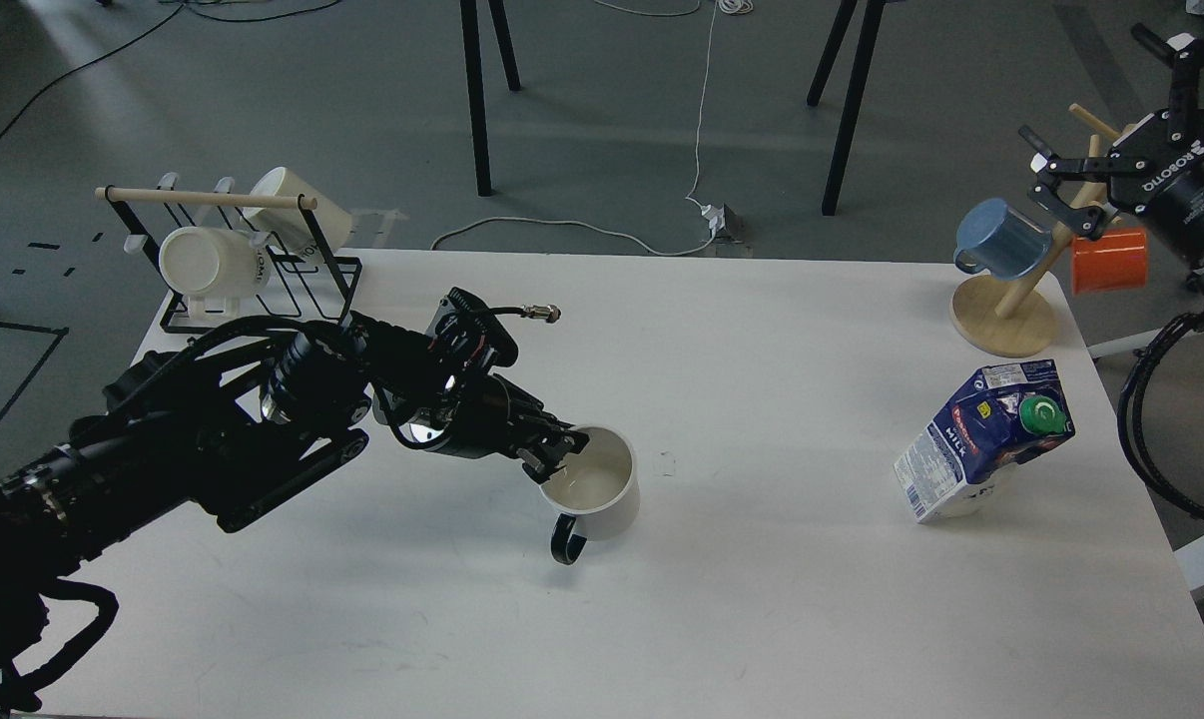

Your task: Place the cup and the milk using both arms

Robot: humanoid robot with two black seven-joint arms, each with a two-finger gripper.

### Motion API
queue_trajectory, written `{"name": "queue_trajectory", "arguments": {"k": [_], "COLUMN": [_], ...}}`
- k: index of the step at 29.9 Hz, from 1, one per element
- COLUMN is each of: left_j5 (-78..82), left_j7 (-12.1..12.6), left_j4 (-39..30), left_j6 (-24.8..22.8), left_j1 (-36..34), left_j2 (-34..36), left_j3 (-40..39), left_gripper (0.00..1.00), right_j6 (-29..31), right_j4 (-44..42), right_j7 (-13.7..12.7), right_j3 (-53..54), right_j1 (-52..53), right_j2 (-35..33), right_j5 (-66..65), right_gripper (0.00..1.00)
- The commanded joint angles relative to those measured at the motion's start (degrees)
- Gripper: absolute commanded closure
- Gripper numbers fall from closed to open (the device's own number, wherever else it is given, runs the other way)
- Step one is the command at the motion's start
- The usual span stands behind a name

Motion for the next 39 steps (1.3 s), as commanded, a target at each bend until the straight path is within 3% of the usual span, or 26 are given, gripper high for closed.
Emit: {"name": "queue_trajectory", "arguments": {"k": [1,13,20,29,35,39], "left_j5": [-0.01,-0.01,-0.01,-2.57,-5.73,-12.75], "left_j7": [0.0,0.0,0.0,0.0,0.0,0.0], "left_j4": [-0.01,-0.01,-0.1,-0.8,-0.81,-0.72], "left_j6": [0.0,0.0,0.0,0.0,0.0,0.0], "left_j1": [0.17,2.89,2.89,3.24,3.24,3.24], "left_j2": [-0.11,-2.22,-2.31,-1.08,-0.2,1.2], "left_j3": [0.17,-0.62,-0.62,-0.89,-1.59,-2.03], "left_gripper": [0.98,0.96,0.9,0.66,0.28,0.19], "right_j6": [0.0,0.0,0.0,0.0,0.0,0.0], "right_j4": [0.09,0.0,0.0,0.0,0.09,0.09], "right_j7": [0.01,0.01,0.01,0.19,0.19,0.1], "right_j3": [-0.05,-0.05,0.04,0.04,0.04,0.3], "right_j1": [-0.13,-0.13,-0.65,-0.83,-0.83,-0.83], "right_j2": [-0.02,-0.02,-0.02,0.24,0.33,0.33], "right_j5": [0.0,0.0,0.0,0.09,0.18,0.35], "right_gripper": [0.01,0.01,0.01,0.01,0.01,0.01]}}
